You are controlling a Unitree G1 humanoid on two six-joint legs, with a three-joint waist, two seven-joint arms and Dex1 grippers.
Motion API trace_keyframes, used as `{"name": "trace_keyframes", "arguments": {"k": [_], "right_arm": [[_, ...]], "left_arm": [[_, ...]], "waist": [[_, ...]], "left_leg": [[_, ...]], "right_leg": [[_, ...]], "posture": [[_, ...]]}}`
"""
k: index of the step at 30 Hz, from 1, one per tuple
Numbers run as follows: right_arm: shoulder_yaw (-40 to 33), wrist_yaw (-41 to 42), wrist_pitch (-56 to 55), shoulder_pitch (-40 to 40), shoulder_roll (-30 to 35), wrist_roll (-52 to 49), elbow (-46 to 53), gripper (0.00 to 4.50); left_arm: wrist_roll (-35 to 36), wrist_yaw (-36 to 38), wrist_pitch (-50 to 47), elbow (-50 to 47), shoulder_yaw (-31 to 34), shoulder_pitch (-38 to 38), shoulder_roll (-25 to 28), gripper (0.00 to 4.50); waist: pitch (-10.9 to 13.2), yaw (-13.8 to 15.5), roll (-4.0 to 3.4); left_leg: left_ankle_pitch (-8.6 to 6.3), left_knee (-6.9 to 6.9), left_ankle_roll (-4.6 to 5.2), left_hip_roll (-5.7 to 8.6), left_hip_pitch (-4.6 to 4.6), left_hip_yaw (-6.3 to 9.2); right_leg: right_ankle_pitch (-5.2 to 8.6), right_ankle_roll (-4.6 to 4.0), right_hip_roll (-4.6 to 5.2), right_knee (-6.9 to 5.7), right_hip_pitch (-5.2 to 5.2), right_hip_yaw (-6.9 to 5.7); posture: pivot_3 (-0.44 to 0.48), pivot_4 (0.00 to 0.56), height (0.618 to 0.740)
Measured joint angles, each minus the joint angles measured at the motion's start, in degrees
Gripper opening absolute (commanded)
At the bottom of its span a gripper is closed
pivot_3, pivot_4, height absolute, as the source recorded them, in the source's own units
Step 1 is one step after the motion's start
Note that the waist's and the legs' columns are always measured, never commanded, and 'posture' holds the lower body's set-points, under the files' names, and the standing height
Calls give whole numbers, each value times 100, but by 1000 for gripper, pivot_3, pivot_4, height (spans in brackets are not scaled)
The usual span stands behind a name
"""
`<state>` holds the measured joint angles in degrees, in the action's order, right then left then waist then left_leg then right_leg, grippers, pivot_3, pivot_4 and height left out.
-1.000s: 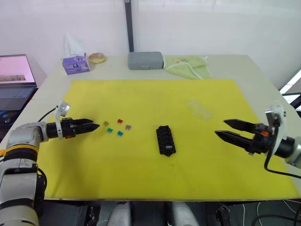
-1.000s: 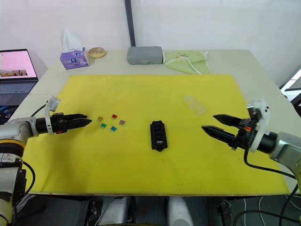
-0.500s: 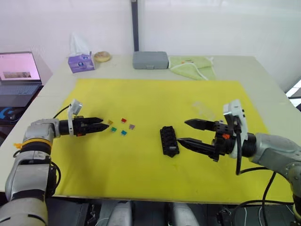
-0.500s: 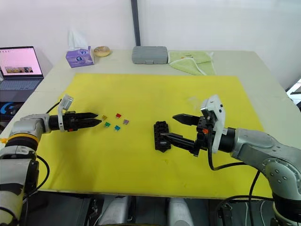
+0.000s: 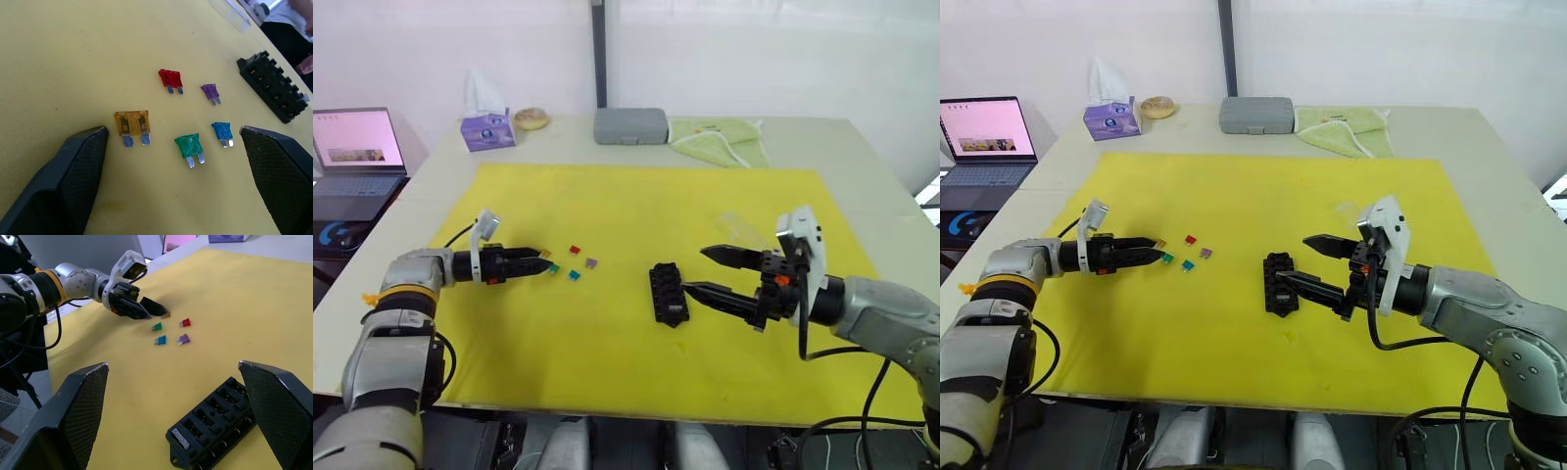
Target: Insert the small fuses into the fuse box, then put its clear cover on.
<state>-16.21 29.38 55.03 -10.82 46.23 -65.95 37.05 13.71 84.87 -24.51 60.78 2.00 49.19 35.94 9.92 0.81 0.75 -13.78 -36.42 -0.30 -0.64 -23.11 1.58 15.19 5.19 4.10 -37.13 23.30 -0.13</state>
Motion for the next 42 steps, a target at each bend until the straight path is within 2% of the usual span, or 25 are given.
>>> {"name": "trace_keyframes", "arguments": {"k": [7,8,19,24,28,30,31,32,35,37,40,42], "right_arm": [[0,-38,-99,100,1,53,0,4500],[0,-37,-103,105,1,61,0,4500],[23,4,-193,166,38,263,-14,4500],[7,-545,-44,-13,-39,111,-200,4500],[7,-1257,384,-613,46,-1771,-988,4500],[71,-1554,424,-1028,2,-2316,-1237,4500],[137,-1657,381,-1261,-106,-2337,-1305,4500],[371,-1870,305,-1826,-424,-2261,-1511,4500],[832,-2239,208,-2558,-990,-2125,-1795,4500],[1044,-2629,118,-3041,-1525,-1969,-2315,4500],[1157,-2840,84,-3341,-1872,-1737,-2688,3588],[1197,-2844,87,-3476,-2000,-1636,-2781,2702]], "left_arm": [[-11,-112,-112,176,112,36,-125,242],[-9,-97,-126,186,113,36,-141,36],[98,-33,-524,96,355,-23,-60,36],[509,95,-1275,-401,713,-134,305,36],[1317,17,-2365,-1636,1283,-278,465,36],[1761,-239,-2847,-2344,1655,-390,482,36],[1970,-377,-3042,-2622,1784,-407,400,36],[2349,-694,-3342,-3176,2074,-427,130,36],[2949,-1199,-3733,-3999,2228,-420,-394,36],[3377,-1631,-3912,-4551,2294,-436,-825,36],[3732,-2052,-3997,-4943,2387,-495,-1077,0],[3934,-2241,-4004,-5120,2387,-507,-1202,0]], "waist": [[1,-8,1],[1,-10,1],[3,-48,4],[9,-160,15],[15,-178,17],[15,-191,16],[14,-184,15],[15,-187,15],[15,-167,17],[15,-163,17],[16,-167,16],[16,-166,16]], "left_leg": [[-6,-18,9,0,-20,5],[-6,-19,10,0,-20,5],[-7,-23,11,-2,-20,9],[-7,-28,11,-21,-25,15],[-6,-34,11,-39,-26,15],[-7,-35,11,-54,-24,15],[-7,-36,11,-53,-25,13],[-7,-45,11,-62,-25,14],[-7,-53,11,-62,-30,11],[-7,-54,10,-54,-34,6],[-7,-50,11,-50,-39,2],[-7,-50,11,-50,-39,2]], "right_leg": [[1,3,0,3,5,-5],[1,3,0,3,5,-4],[1,3,-5,-5,8,-5],[0,-2,-23,-12,16,-4],[-4,-8,-26,-13,17,-1],[-4,-8,-27,-12,18,5],[-4,-9,-28,-13,18,6],[-8,-12,-34,-14,18,8],[-8,-13,-44,-14,17,5],[-9,-13,-41,-15,22,9],[-9,-13,-42,-16,32,12],[-9,-13,-43,-16,33,12]], "posture": [[0,150,740],[0,150,740],[0,150,740],[0,150,740],[0,150,740],[0,150,740],[0,150,740],[0,150,740],[0,150,740],[0,150,740],[0,150,740],[0,150,740]]}}
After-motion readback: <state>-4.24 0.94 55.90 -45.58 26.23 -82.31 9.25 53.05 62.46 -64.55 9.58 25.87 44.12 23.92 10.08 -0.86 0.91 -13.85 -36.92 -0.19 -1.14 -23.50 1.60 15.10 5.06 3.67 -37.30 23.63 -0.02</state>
